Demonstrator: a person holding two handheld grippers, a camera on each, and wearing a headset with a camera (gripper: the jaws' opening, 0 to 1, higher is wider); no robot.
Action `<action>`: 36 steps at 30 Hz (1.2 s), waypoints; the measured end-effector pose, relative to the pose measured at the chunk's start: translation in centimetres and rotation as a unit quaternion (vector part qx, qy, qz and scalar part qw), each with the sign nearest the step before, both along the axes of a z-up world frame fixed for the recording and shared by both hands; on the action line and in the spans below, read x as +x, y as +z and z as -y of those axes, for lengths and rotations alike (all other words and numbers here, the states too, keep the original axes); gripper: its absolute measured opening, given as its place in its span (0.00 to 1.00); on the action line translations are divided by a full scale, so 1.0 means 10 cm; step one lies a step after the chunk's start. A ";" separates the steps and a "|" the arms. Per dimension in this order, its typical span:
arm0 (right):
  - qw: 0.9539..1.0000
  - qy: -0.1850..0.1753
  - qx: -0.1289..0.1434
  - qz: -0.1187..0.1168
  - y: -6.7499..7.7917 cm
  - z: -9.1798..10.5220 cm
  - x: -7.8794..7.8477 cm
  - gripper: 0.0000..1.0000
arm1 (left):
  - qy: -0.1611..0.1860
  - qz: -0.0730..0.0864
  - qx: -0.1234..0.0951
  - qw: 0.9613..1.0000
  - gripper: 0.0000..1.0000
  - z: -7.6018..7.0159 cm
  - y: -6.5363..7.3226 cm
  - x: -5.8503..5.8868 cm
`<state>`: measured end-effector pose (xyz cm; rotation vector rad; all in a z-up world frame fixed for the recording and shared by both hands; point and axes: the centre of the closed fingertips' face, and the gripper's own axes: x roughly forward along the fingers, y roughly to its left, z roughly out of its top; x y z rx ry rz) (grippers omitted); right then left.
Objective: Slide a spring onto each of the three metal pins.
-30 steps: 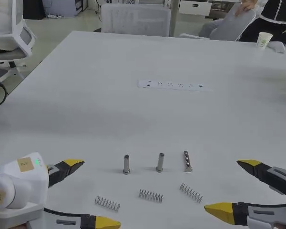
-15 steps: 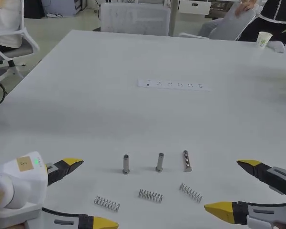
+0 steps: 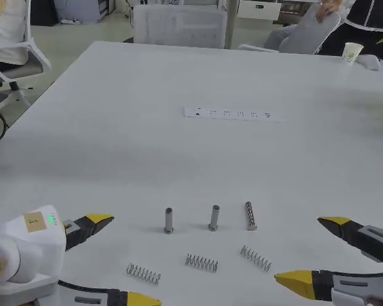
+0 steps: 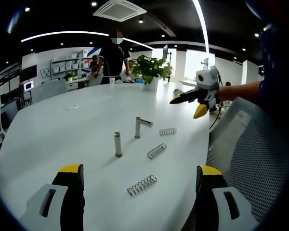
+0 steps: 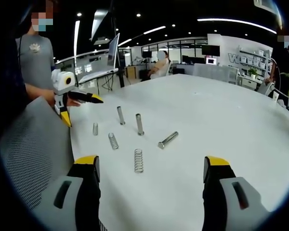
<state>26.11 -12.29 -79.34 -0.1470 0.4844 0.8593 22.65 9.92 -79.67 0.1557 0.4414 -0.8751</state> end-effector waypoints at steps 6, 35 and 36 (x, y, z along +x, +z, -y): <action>1.000 -0.006 0.002 -0.004 0.01 0.02 0.01 0.88 | 0.000 0.000 -0.003 1.000 0.94 0.02 0.01 0.01; 0.997 -0.019 -0.056 -0.043 0.15 -0.27 0.72 0.54 | 0.015 0.011 -0.011 1.000 0.92 -0.05 0.09 -0.02; 0.997 -0.019 -0.056 -0.043 0.16 -0.29 0.74 0.53 | 0.015 0.011 -0.011 1.000 0.92 -0.05 0.09 -0.02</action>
